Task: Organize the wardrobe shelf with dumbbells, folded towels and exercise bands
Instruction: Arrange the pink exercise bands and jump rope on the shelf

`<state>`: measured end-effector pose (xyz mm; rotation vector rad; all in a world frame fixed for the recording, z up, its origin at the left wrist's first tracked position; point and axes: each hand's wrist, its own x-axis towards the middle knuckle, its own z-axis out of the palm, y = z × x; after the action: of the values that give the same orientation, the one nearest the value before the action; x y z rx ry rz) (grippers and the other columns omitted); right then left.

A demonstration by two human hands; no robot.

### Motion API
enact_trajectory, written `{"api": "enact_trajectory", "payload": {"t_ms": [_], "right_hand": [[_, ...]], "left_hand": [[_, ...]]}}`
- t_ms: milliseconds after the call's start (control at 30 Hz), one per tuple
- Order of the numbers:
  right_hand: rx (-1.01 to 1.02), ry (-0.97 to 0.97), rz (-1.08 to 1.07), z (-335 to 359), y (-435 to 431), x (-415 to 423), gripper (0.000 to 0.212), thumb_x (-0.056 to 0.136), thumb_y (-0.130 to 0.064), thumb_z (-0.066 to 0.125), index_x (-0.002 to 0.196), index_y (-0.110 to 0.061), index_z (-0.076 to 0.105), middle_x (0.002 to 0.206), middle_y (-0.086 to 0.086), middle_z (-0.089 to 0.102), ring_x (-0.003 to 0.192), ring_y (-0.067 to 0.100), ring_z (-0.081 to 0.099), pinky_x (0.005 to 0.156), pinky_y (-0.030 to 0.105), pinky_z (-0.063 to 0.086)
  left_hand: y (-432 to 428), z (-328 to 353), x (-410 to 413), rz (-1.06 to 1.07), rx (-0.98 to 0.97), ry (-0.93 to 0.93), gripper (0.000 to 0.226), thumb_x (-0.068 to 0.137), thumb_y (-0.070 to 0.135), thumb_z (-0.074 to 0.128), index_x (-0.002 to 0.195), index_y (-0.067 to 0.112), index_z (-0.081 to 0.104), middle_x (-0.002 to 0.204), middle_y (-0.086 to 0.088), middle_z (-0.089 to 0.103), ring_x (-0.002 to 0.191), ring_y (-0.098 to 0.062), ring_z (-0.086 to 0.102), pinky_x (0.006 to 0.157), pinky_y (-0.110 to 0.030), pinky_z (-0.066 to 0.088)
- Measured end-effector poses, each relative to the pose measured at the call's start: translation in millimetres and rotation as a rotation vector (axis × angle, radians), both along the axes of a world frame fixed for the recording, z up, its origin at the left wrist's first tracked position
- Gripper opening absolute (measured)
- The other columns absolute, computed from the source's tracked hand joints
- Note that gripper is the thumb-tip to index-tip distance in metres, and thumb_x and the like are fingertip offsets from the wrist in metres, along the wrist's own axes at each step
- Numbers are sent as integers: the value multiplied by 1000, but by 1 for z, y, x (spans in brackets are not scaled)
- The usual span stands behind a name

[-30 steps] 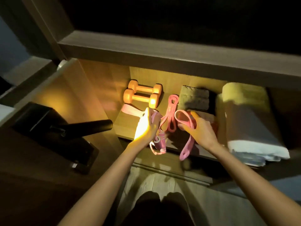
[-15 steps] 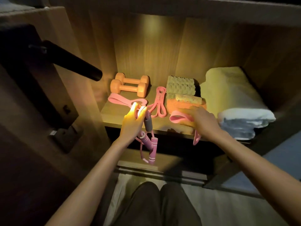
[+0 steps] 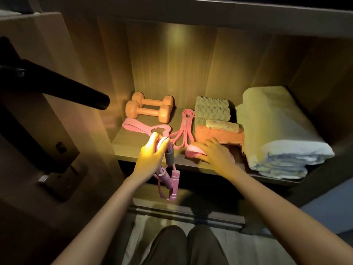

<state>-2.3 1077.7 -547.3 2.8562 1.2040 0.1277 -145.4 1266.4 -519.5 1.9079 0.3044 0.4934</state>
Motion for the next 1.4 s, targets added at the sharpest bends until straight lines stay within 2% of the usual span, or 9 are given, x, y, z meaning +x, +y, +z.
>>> {"api": "enact_trajectory", "payload": {"t_ms": [200,367,500,633,800,933,1100,1233,1400], "right_hand": [[59,128,-7,-31,13,5,51,102,-36,35,150,-40,17,139,0,45,126,23,34,92,39,42],[23,236,-25,-29,2,4,58,100,-48,33,148,-50,0,156,-2,20,137,35,19,107,62,23],[110,192,-1,0,5,-5,53,99,-50,36,149,-44,20,156,-3,25,141,29,19,110,54,22],[527,388,48,44,8,-34,48,91,-61,46,136,-45,44,139,-11,51,124,14,42,96,35,35],[561,563,168,79,4,-72,49,87,-46,64,131,-29,52,122,-9,60,105,7,53,88,28,41],[655,713,101,89,-13,-87,26,89,-35,65,111,-26,55,95,-11,62,78,-2,59,67,12,43],[854,855,28,101,-44,-90,28,86,-29,68,107,-15,56,98,7,58,72,15,61,65,23,53],[843,928,-59,107,-54,-93,35,88,-37,65,111,-18,46,94,10,50,64,12,44,56,26,41],[807,935,-19,111,-47,-115,34,94,-38,55,113,-20,32,84,5,53,55,5,40,51,22,34]], "left_hand": [[11,-15,6,-21,-31,21,12,98,30,50,88,27,52,82,13,66,73,-1,64,60,-17,52],[12,-12,3,-63,-79,-6,11,98,29,51,96,19,54,92,0,68,88,-35,65,76,-53,54],[7,1,-2,-74,-38,-14,13,97,28,53,100,15,55,90,12,68,84,-22,67,70,-40,56],[2,21,-14,-109,57,-45,8,95,32,55,91,25,56,91,6,61,84,-14,62,73,-33,52],[-14,57,-36,-248,74,-92,13,91,42,52,93,33,61,75,4,55,63,-18,55,54,-31,46],[-22,71,-51,-235,66,-90,19,85,47,53,94,32,60,66,13,58,56,-1,52,51,-12,43],[-12,58,-70,-202,206,87,11,93,37,53,99,34,61,94,-3,64,80,-15,57,72,-31,46],[-17,54,-80,-318,184,150,14,92,35,56,106,39,56,101,11,63,90,-10,60,75,-17,47],[-37,65,-77,-305,45,121,35,93,37,56,124,21,54,107,4,64,87,-9,68,74,-25,58]]}}
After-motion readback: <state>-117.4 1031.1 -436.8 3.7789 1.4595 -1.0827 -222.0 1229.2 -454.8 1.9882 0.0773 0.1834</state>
